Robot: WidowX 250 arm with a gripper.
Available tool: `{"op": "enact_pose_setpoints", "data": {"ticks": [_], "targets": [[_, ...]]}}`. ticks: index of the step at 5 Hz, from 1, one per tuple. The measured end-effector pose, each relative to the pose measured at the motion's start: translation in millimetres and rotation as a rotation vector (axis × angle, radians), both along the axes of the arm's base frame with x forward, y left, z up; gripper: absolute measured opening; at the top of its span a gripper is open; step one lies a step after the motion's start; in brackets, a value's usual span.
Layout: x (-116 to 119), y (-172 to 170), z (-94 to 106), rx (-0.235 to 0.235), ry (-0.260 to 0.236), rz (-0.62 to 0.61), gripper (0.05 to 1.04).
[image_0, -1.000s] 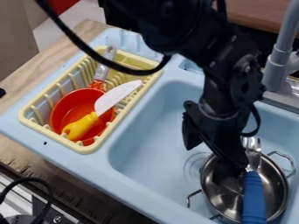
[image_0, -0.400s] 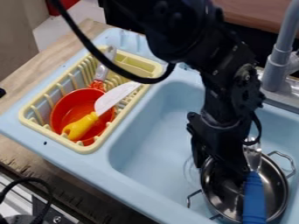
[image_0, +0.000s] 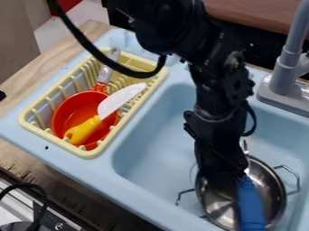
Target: Move the stainless pot on top of the sink
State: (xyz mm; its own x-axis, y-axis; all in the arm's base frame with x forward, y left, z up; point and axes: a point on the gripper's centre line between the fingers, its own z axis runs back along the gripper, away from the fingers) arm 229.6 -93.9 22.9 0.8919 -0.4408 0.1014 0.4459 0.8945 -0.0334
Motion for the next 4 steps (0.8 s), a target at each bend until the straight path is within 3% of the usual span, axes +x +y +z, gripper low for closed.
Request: {"op": "enact_pose_setpoints", "data": {"ticks": [2, 4], "targets": [[0.8, 14.4, 0.7, 0.002, 0.034, 0.029, 0.064], [9.5, 22.3, 8.7, -0.043, 0.114, 0.079, 0.055]]}}
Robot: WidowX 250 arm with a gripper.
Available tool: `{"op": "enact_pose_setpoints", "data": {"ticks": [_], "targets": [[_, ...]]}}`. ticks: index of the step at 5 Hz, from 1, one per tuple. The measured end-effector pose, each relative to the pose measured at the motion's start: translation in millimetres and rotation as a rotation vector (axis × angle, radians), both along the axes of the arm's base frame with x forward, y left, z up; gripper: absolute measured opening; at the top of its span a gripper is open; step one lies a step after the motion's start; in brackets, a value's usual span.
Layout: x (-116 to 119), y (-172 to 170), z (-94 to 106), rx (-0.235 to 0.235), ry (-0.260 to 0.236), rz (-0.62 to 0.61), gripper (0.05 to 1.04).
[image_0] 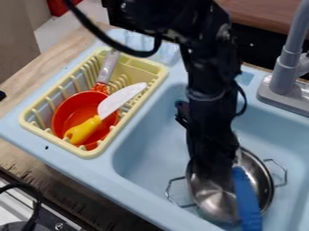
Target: Move the stainless pot on top of the sink
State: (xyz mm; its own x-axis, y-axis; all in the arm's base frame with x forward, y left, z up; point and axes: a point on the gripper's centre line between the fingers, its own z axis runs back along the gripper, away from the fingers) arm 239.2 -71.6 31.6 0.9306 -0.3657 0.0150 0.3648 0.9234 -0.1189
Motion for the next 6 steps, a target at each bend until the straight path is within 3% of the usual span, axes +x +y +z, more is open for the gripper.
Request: {"op": "enact_pose_setpoints", "data": {"ticks": [2, 3, 4, 6], "targets": [[4.0, 9.3, 7.9, -0.048, 0.042, 0.054, 0.055], [4.5, 14.9, 13.9, -0.068, 0.029, 0.094, 0.055], [3.4, 24.1, 29.4, -0.049, -0.028, 0.178, 0.055], [11.0, 47.1, 57.6, -0.049, 0.063, 0.346, 0.055]]}}
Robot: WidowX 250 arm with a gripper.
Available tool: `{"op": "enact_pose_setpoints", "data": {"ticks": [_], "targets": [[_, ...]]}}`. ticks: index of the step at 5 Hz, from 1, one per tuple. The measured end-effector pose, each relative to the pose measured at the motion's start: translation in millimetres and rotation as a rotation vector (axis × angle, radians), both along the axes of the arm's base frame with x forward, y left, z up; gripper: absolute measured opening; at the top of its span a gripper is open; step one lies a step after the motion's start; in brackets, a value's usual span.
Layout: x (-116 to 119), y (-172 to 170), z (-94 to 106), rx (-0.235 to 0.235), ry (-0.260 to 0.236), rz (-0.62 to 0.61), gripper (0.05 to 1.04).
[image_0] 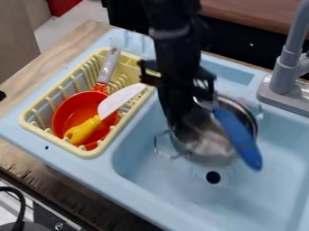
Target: Move the stainless pot on top of the sink
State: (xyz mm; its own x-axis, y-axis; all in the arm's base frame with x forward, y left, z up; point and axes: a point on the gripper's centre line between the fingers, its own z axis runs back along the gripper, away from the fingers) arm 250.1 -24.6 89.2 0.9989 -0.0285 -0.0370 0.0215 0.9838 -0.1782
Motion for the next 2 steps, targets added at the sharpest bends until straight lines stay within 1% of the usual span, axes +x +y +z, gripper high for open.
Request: {"op": "enact_pose_setpoints", "data": {"ticks": [1, 2], "targets": [[2.8, 13.2, 8.4, -0.019, 0.018, 0.053, 0.055], [9.1, 29.1, 14.7, -0.026, 0.017, 0.096, 0.055]]}}
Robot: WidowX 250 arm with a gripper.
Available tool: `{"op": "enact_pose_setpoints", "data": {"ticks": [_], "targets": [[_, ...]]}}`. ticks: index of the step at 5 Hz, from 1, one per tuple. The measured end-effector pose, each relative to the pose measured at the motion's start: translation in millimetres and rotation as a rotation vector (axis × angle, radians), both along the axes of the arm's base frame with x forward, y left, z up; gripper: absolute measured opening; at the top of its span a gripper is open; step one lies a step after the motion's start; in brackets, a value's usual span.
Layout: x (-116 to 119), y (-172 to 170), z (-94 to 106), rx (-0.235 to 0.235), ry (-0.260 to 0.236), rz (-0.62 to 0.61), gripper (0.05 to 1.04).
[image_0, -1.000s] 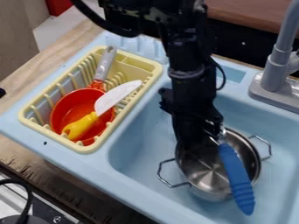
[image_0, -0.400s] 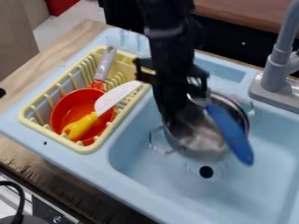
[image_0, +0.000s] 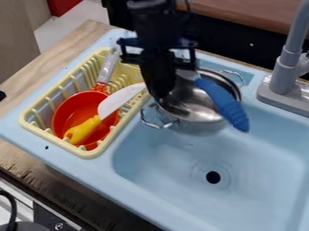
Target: Move the stainless pot on top of the sink
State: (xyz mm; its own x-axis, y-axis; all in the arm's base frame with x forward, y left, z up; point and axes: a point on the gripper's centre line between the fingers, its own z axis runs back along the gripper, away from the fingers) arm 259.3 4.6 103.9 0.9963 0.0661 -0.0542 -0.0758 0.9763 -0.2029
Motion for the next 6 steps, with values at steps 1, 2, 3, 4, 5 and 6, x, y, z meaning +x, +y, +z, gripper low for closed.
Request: {"op": "enact_pose_setpoints", "data": {"ticks": [1, 2, 3, 4, 5, 6], "targets": [[10.6, 11.3, 2.5, -0.006, -0.007, 0.032, 0.055], [23.9, 19.6, 4.0, -0.01, -0.022, 0.069, 0.055], [37.2, 24.5, 3.5, -0.026, -0.021, 0.081, 0.055], [49.8, 22.8, 0.5, -0.029, -0.041, 0.084, 0.055], [57.3, 16.9, 0.7, -0.033, -0.082, 0.072, 0.055], [65.7, 9.8, 0.3, -0.018, -0.135, 0.038, 0.055]]}}
